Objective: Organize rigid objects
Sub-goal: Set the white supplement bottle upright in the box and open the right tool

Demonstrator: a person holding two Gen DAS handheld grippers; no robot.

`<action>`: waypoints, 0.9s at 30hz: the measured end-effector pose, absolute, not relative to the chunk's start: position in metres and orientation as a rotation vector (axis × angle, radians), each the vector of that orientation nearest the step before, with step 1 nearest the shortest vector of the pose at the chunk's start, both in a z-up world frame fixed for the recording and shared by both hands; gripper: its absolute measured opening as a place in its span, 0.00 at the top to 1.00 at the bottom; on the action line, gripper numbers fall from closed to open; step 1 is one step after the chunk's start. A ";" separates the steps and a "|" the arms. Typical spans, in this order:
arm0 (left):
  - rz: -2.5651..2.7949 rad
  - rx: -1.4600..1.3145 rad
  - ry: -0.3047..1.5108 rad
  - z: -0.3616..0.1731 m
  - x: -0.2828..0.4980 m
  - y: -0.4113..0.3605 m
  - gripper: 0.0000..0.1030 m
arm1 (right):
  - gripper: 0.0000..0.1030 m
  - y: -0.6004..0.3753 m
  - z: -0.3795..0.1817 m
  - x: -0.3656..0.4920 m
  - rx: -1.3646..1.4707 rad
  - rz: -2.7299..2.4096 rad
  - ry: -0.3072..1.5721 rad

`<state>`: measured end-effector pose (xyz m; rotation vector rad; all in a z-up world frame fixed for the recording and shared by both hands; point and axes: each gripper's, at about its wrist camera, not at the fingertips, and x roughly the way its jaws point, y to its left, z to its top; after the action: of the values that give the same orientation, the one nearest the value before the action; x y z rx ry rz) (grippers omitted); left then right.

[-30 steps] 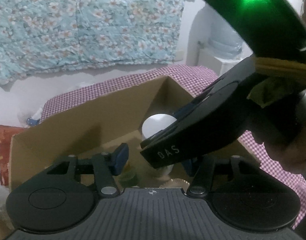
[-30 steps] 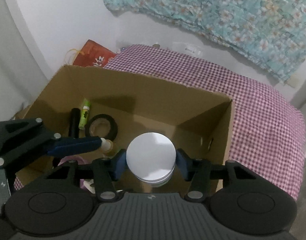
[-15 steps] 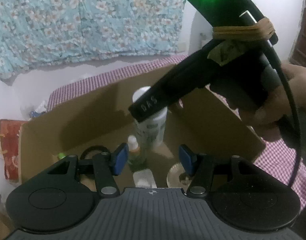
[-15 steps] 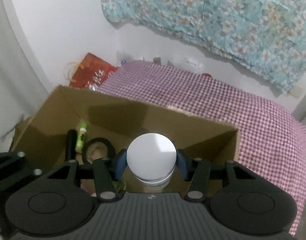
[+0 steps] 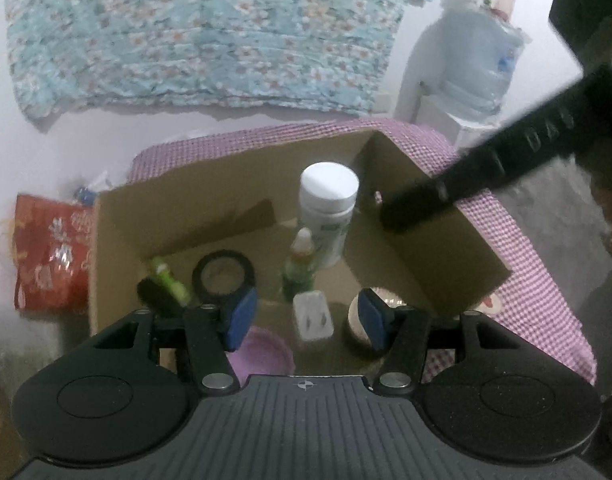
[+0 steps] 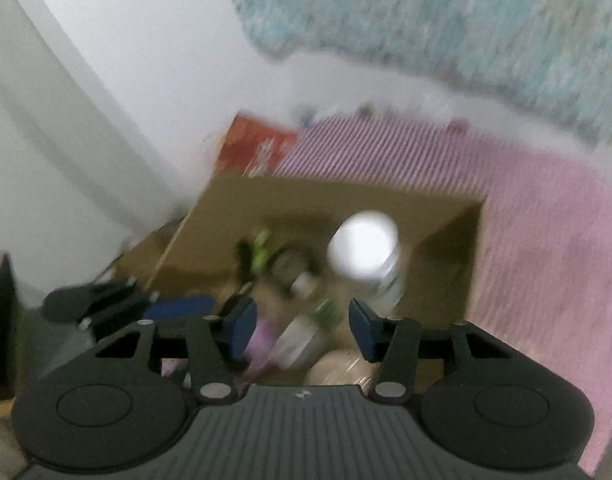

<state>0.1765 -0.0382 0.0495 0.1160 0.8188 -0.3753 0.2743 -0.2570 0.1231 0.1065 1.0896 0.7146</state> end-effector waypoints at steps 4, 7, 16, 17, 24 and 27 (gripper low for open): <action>-0.354 0.074 0.819 0.053 0.166 -0.023 0.44 | 0.53 -0.241 0.095 0.279 0.222 0.761 1.308; -0.351 0.024 0.818 0.051 0.159 -0.010 0.43 | 0.54 -0.224 0.069 0.287 0.231 0.734 1.441; -0.379 -0.033 0.810 0.042 0.151 0.006 0.40 | 0.62 -0.203 0.020 0.306 0.204 0.606 1.614; -0.382 -0.040 0.810 0.041 0.152 0.007 0.40 | 0.62 -0.202 0.022 0.306 0.188 0.595 1.601; -0.386 -0.072 0.803 0.037 0.152 0.013 0.39 | 0.61 -0.183 0.021 0.300 0.124 0.626 1.624; -0.385 -0.076 0.803 0.035 0.151 0.015 0.39 | 0.63 -0.182 0.013 0.301 0.085 0.602 1.640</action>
<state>0.1514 0.0146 0.0354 -0.0765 0.8030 -0.3850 0.3007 -0.1819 0.0132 0.0846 1.6401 0.6025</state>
